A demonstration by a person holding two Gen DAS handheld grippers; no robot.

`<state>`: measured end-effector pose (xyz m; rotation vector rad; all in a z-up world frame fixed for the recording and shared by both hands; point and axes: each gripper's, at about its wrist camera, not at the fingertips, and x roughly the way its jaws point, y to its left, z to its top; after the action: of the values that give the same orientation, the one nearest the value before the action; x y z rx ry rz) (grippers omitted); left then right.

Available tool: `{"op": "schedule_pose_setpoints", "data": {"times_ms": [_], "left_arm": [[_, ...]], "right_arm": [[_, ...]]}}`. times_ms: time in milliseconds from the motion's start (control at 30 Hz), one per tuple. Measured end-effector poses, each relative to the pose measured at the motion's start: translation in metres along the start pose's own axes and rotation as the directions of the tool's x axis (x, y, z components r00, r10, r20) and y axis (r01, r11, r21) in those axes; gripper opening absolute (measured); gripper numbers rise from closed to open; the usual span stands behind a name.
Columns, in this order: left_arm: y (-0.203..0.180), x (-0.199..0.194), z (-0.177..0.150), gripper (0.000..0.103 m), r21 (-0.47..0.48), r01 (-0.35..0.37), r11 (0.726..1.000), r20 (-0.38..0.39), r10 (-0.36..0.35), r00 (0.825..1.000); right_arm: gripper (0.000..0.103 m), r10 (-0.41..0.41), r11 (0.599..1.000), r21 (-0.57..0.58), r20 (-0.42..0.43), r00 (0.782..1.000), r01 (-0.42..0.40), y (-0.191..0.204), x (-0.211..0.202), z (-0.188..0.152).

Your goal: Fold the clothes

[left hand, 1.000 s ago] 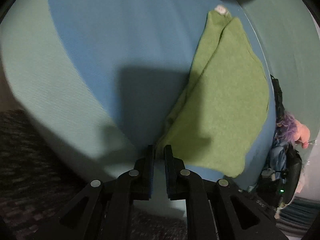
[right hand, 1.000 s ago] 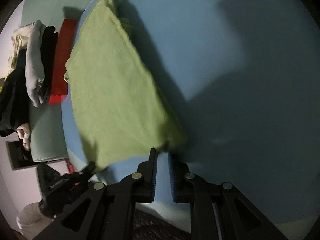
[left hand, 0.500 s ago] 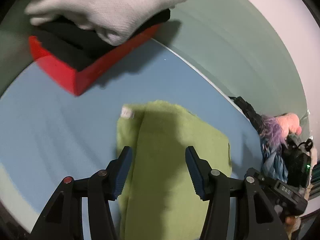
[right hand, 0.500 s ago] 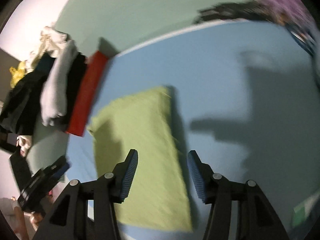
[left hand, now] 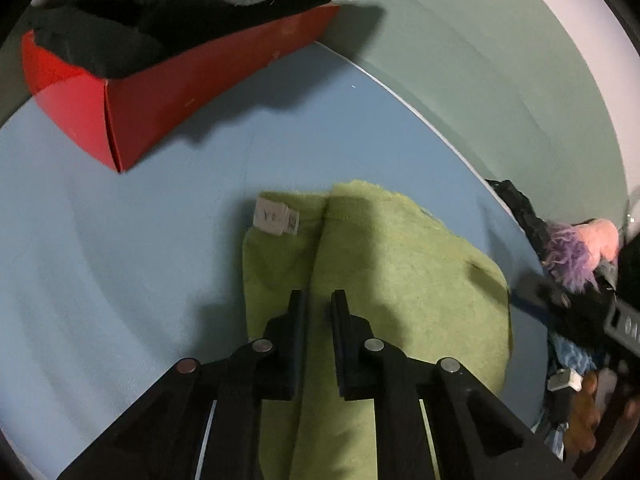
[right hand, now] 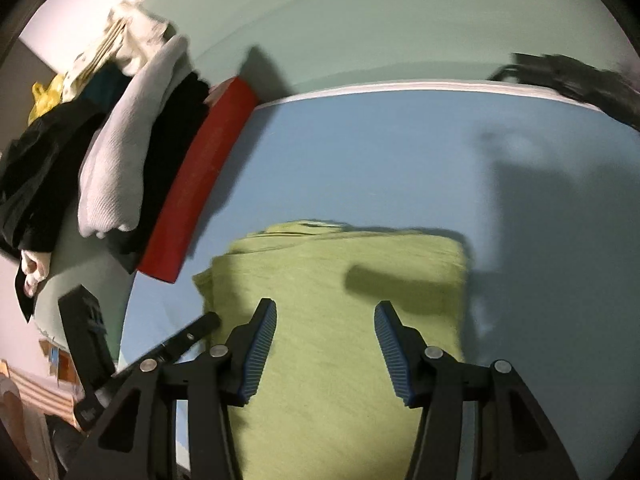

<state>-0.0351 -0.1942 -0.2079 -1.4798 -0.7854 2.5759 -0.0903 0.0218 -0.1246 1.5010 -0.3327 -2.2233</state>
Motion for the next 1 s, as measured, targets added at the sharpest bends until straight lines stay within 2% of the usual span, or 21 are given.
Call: {"op": "schedule_pose_setpoints", "data": {"times_ms": [100,167,233,267,333,467,533,600,633,667,733,800,933,1000], "left_arm": [[0.002,-0.001,-0.006,0.013,-0.007,0.013,1.0,-0.019,-0.013,1.0],[0.006,-0.006,-0.013,0.013,-0.035,0.025,0.999,-0.059,-0.027,0.998],[0.005,-0.015,-0.021,0.013,-0.017,0.037,0.999,-0.096,-0.038,0.995],[0.005,-0.019,-0.025,0.013,-0.008,0.042,0.999,-0.115,-0.043,0.992],[0.002,-0.026,-0.033,0.013,0.035,0.012,0.999,-0.14,-0.007,0.99],[0.002,-0.039,-0.049,0.014,0.056,-0.018,0.998,-0.131,0.025,0.991],[0.002,-0.042,-0.054,0.018,0.061,-0.029,0.998,-0.126,0.037,0.991],[0.002,-0.041,-0.057,0.03,0.069,-0.031,0.997,-0.129,0.04,0.991],[0.001,-0.04,-0.057,0.032,0.071,-0.022,0.997,-0.133,0.031,0.991],[-0.001,-0.04,-0.059,0.033,0.086,-0.017,0.996,-0.135,0.028,0.99],[-0.007,-0.038,-0.062,0.034,0.115,-0.007,0.993,-0.139,0.023,0.99],[-0.011,-0.036,-0.064,0.034,0.136,0.002,0.991,-0.145,0.018,0.989],[-0.016,-0.028,-0.062,0.034,0.119,0.013,0.993,-0.128,0.002,0.992],[-0.02,-0.023,-0.061,0.034,0.127,-0.022,0.992,-0.099,0.035,0.994]], "right_arm": [[0.052,0.009,0.998,-0.055,-0.06,0.998,-0.012,0.028,0.028,0.008],[0.046,-0.01,0.997,-0.073,-0.123,0.992,0.001,0.048,0.057,0.012],[0.043,-0.036,0.995,-0.099,-0.166,0.985,0.02,0.065,0.082,0.016],[0.043,-0.055,0.993,-0.116,-0.176,0.983,0.035,0.073,0.09,0.017],[0.043,-0.106,0.986,-0.144,-0.185,0.977,0.079,0.088,0.103,0.019],[0.05,-0.208,0.959,-0.234,-0.202,0.957,0.159,0.111,0.122,0.02],[0.05,-0.234,0.952,-0.246,-0.201,0.951,0.182,0.113,0.124,0.019],[0.033,-0.264,0.941,-0.266,-0.187,0.946,0.21,0.114,0.124,0.018],[0.021,-0.283,0.931,-0.285,-0.171,0.944,0.227,0.114,0.124,0.016],[0.014,-0.283,0.929,-0.293,-0.163,0.945,0.227,0.112,0.123,0.015],[0.008,-0.252,0.942,-0.267,-0.169,0.953,0.202,0.104,0.117,0.016],[0.007,-0.212,0.96,-0.224,-0.174,0.962,0.171,0.096,0.109,0.017],[0.007,-0.16,0.974,-0.186,-0.151,0.976,0.131,0.091,0.092,0.015],[0.007,-0.137,0.977,-0.179,-0.128,0.982,0.113,0.092,0.082,0.013]]}}
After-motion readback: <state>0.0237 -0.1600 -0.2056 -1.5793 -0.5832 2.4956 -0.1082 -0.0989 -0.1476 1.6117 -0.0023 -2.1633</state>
